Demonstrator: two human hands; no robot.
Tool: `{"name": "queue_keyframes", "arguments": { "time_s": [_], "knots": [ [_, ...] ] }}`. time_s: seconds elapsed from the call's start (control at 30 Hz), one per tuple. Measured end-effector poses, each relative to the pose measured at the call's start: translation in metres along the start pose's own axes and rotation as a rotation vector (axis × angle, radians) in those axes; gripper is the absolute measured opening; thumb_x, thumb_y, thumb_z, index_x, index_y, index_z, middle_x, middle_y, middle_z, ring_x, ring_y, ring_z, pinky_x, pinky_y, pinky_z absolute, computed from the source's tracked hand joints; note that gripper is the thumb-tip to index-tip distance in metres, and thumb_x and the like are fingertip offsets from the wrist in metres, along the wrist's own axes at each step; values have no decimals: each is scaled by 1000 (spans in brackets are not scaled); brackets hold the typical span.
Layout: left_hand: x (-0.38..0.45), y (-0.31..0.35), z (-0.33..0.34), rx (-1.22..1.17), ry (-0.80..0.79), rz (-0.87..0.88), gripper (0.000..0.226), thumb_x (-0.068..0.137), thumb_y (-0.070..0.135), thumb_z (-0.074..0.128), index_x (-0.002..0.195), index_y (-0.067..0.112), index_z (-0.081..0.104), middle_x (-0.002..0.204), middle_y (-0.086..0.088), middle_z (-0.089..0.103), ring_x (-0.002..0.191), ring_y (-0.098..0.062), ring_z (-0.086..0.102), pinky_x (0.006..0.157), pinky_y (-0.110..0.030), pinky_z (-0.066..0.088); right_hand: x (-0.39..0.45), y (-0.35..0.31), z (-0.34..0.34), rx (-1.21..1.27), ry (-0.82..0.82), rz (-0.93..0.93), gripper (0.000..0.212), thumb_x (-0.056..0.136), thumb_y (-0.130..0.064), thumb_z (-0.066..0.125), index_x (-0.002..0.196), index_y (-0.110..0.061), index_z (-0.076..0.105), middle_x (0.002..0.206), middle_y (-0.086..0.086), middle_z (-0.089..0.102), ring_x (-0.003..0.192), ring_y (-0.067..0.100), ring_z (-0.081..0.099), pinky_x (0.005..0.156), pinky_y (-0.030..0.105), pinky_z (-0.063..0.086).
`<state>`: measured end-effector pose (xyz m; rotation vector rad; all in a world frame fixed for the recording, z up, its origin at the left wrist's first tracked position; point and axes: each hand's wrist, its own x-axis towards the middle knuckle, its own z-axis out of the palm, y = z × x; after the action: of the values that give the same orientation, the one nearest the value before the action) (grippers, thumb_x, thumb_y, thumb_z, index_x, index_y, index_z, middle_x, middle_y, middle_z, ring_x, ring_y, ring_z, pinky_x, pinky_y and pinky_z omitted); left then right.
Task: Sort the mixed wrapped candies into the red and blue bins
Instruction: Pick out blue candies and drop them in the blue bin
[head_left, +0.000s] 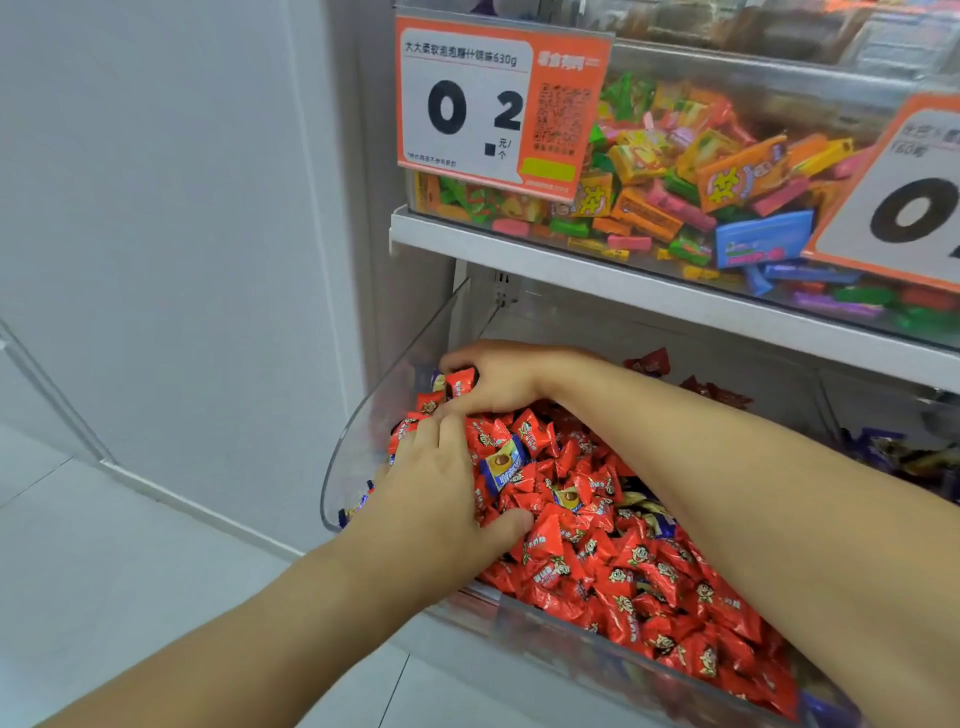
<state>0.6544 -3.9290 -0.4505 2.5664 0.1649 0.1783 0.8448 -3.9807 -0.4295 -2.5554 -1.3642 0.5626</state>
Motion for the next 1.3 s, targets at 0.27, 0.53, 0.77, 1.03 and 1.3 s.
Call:
{"name": "queue_keyframes", "arguments": {
  "time_s": [0.27, 0.53, 0.77, 1.03, 1.3],
  "knots": [
    [2, 3, -7, -44, 17, 10, 107, 69, 64, 73, 150, 24, 16, 144, 3, 30, 136, -15, 30, 110, -35, 35, -52, 5, -19, 50, 103, -35, 19, 83, -13, 70, 101, -19, 70, 94, 0, 70, 85, 18, 62, 80, 34, 52],
    [-1, 15, -11, 113, -5, 217, 106, 65, 84, 51, 152, 31, 22, 150, 10, 37, 143, -20, 27, 116, -46, 24, -180, -3, 16, 88, 247, 71, 43, 88, -28, 69, 129, -37, 60, 127, -9, 48, 119, 3, 50, 110, 23, 34],
    [10, 32, -12, 42, -83, 363, 37, 89, 25, 70, 126, 25, 67, 117, 7, 70, 107, -6, 61, 87, -9, 39, -238, -1, 30, 159, 335, 101, 74, 78, -41, 81, 143, -41, 45, 147, -22, 38, 134, -11, 35, 112, 13, 27],
    [15, 28, -24, -93, 83, 210, 23, 88, 24, 70, 110, 31, 73, 106, 17, 72, 97, 2, 64, 89, -14, 47, -247, -1, 35, 248, 582, 224, 36, 80, -21, 83, 106, -41, 69, 109, -26, 62, 95, -10, 62, 85, 21, 49],
    [9, 45, -27, -565, 124, 81, 30, 102, 16, 45, 128, 28, 53, 83, -1, 66, 62, -6, 61, 64, -34, 52, -247, 1, 32, 307, 591, 293, 33, 89, -10, 73, 107, -38, 71, 107, -22, 65, 95, -3, 64, 85, 29, 57]
  ]
}}
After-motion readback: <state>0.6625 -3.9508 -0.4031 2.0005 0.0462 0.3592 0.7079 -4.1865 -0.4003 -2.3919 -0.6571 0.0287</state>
